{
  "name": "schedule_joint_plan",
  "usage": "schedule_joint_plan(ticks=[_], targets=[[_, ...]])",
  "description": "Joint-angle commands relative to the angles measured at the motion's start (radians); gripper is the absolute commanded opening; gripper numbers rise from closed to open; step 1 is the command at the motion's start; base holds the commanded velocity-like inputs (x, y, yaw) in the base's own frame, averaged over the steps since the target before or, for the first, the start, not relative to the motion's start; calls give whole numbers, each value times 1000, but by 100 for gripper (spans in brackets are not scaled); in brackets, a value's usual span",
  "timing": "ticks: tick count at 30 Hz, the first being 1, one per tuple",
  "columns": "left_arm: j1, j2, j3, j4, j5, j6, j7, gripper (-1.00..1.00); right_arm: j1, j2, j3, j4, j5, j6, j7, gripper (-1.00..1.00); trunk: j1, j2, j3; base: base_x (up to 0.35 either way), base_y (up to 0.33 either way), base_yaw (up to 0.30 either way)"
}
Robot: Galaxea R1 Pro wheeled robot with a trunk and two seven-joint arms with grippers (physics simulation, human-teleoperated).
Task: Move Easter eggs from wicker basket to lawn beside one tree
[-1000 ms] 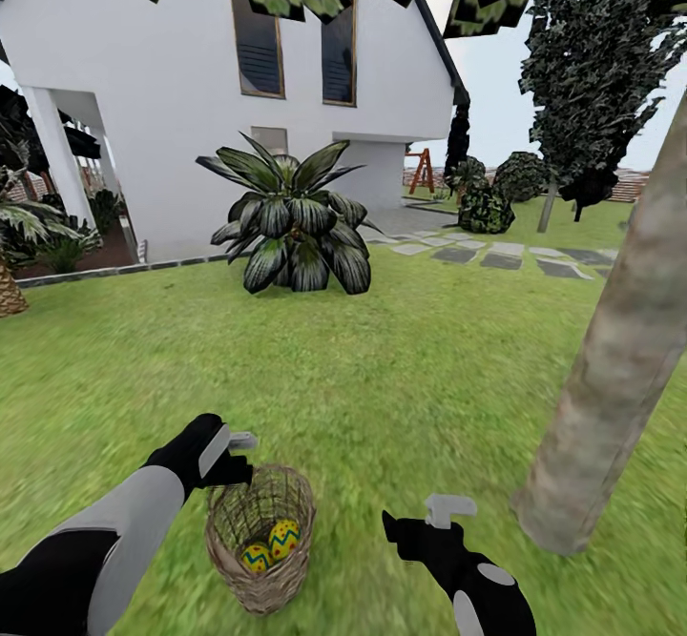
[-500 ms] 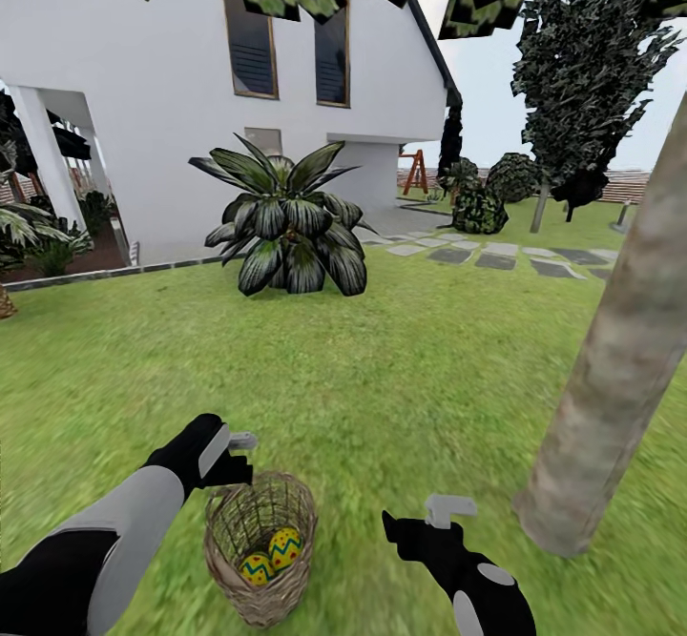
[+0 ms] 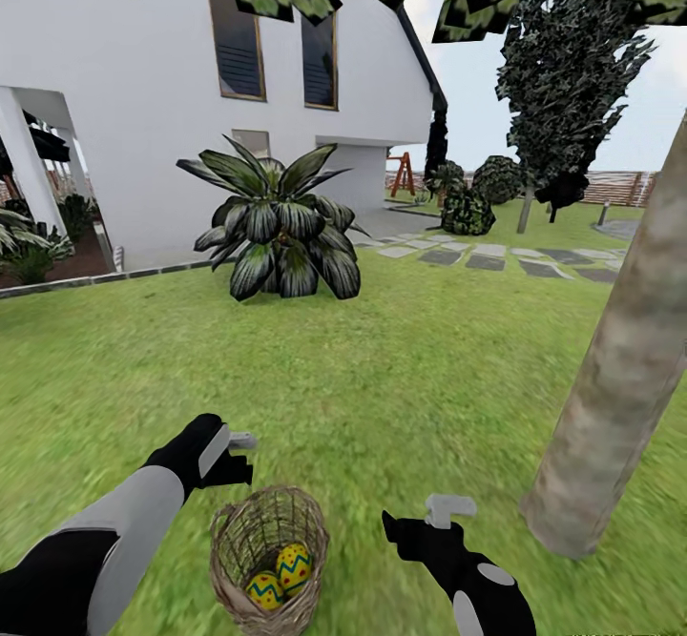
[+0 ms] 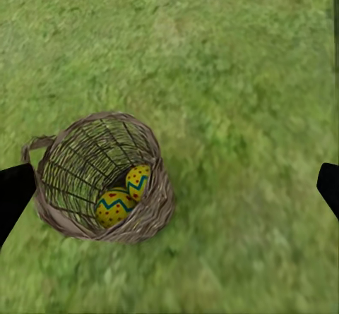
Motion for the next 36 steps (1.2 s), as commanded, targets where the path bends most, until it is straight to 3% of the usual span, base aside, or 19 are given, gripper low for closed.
schedule_joint_plan(ticks=[1, 14, 36], targets=[[0, 0, -1, -2, 11, 4, 8, 100, -1, 0, 1, -1, -10, 4, -9, 100, 0, -1, 0, 95, 117, -198], [0, 0, -1, -2, 11, 4, 10, 100, -1, 0, 1, -1, -10, 5, -9, 100, 0, -1, 3, 147, -45, -58], [0, 0, 0, -1, 11, 3, 11, 100, -1, 0, 1, -1, -10, 5, -9, 100, 0, -1, 3, 38, -1, 0]])
